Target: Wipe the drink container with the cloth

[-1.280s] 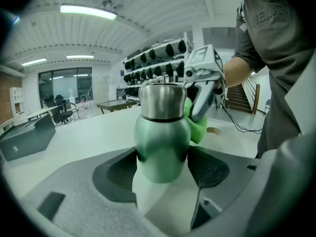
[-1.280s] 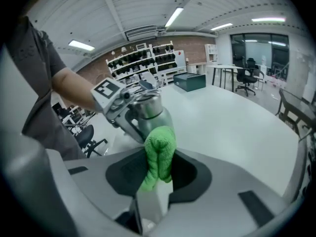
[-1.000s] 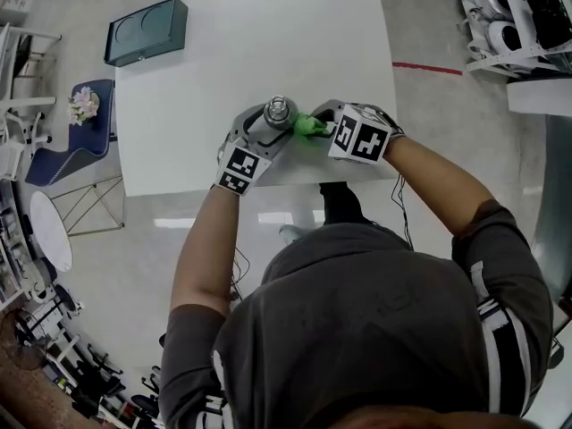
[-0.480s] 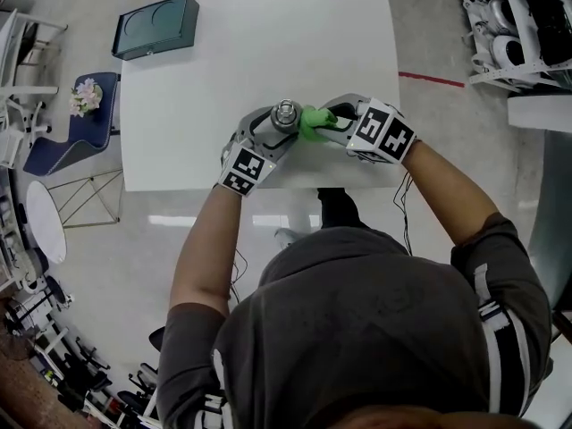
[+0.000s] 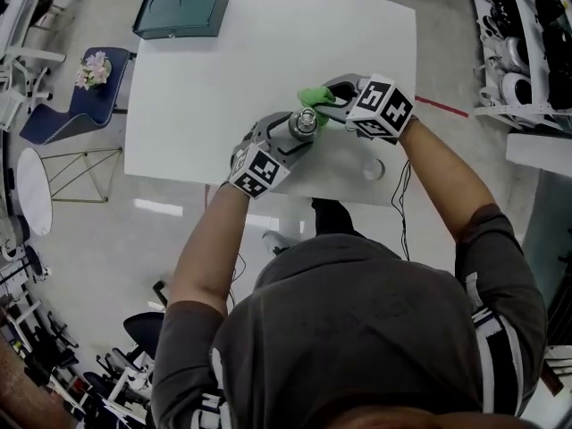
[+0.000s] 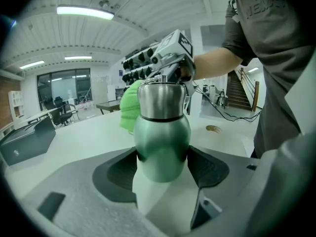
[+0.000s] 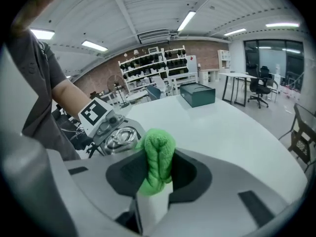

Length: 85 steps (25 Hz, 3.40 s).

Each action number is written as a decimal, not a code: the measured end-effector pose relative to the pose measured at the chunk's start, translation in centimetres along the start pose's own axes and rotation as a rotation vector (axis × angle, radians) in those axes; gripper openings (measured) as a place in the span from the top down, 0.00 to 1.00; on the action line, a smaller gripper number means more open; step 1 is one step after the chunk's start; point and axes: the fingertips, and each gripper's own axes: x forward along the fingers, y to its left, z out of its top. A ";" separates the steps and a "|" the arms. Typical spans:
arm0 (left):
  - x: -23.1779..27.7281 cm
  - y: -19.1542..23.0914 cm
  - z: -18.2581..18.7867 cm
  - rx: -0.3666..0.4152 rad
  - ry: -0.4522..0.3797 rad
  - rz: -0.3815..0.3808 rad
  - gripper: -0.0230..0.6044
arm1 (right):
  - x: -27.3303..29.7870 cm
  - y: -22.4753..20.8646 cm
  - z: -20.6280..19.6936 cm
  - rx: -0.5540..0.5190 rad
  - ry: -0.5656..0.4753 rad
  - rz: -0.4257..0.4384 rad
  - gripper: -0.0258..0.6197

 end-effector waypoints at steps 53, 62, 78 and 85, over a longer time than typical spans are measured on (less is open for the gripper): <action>0.1 0.3 0.1 -0.041 0.034 0.044 0.46 | -5.0 3.8 3.0 -0.128 -0.143 -0.139 0.81; 0.4 -0.1 0.2 -0.104 0.013 0.136 0.46 | -5.5 2.0 0.5 0.062 -0.190 -0.186 0.81; -0.9 0.1 -0.5 -0.149 0.096 0.141 0.47 | -2.2 2.7 -5.0 0.405 -0.180 -0.227 0.80; -0.7 0.2 -0.4 -0.121 0.118 0.124 0.48 | 0.9 1.2 -8.4 0.433 -0.066 -0.270 0.80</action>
